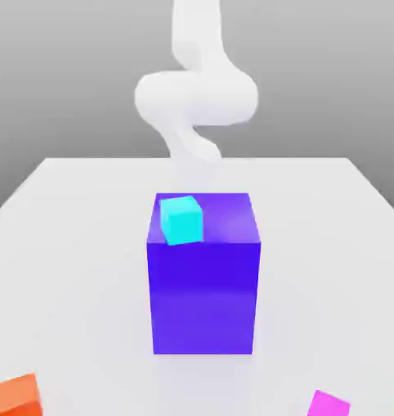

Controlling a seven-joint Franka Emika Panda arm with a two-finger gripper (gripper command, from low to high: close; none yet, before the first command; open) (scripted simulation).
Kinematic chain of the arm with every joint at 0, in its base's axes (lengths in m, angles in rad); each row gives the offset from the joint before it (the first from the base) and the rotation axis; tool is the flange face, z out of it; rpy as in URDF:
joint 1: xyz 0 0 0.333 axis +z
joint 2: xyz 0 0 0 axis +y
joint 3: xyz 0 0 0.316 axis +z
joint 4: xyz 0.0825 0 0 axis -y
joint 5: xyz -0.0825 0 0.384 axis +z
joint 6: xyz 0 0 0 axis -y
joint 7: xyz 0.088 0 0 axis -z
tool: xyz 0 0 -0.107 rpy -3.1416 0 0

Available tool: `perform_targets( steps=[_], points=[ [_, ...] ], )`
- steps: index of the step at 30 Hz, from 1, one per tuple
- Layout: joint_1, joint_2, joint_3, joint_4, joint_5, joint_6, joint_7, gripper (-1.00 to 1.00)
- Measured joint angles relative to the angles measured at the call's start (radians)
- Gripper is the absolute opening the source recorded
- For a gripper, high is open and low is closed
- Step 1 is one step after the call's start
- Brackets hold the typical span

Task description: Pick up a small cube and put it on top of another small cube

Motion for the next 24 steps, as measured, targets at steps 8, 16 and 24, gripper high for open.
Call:
perform_targets(
  steps=[8, 16, 24],
  points=[
    [0.110, 0.296, -0.028, 0.017, 0.029, 0.080, -0.207, 0.00],
    [0.181, 0.587, -0.018, 0.033, 0.061, 0.159, -0.412, 0.00],
    [0.233, 0.875, 0.013, 0.049, 0.044, 0.239, -0.583, 0.00]
  ],
)
